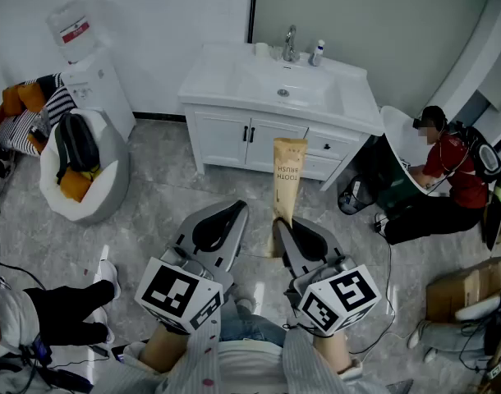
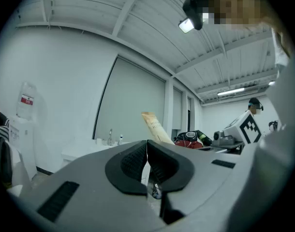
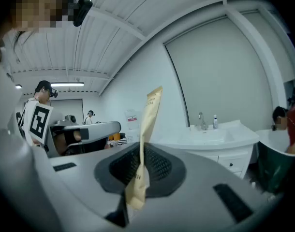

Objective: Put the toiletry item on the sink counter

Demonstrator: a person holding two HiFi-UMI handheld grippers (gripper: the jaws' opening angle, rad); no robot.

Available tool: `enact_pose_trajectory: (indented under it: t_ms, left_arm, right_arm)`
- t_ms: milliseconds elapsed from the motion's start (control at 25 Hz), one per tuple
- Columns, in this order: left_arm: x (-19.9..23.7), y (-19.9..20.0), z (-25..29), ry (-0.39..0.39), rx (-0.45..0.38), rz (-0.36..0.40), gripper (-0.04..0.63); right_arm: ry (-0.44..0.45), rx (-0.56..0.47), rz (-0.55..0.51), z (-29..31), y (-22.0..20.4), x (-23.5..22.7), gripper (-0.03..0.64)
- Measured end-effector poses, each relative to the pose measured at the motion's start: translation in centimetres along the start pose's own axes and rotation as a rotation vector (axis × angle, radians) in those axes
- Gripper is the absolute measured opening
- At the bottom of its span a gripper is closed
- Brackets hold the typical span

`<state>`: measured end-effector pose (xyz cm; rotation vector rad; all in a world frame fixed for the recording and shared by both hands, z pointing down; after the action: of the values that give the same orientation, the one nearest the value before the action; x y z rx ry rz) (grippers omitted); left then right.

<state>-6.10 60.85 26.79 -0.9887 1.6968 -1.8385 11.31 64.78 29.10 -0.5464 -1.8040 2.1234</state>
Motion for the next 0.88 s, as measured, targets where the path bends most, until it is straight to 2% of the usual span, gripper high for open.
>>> enact_pose_trajectory:
  t_ms: [520,880]
  left_arm:
    - [0.3,-0.5,-0.2,0.025,0.000,0.000,0.017]
    - [5.1,-0.5,2.9,0.042,0.000,-0.019,0.017]
  right_arm:
    - [0.000,-0.004,0.017,0.0,-0.6,-0.6,0.032]
    - [0.004,0.028,0.030,5.2,-0.8,-2.9,0.034]
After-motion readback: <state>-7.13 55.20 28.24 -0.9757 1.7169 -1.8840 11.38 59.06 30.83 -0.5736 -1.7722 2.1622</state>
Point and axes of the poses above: the fingertips, and each gripper's own axes: z forward along the fingers, x to its left, y out of its top, the point moved 9 cm from there along -z, backward along the fingers, and after that the axes turned 5 degrees about -z, right-handed, at the moved point
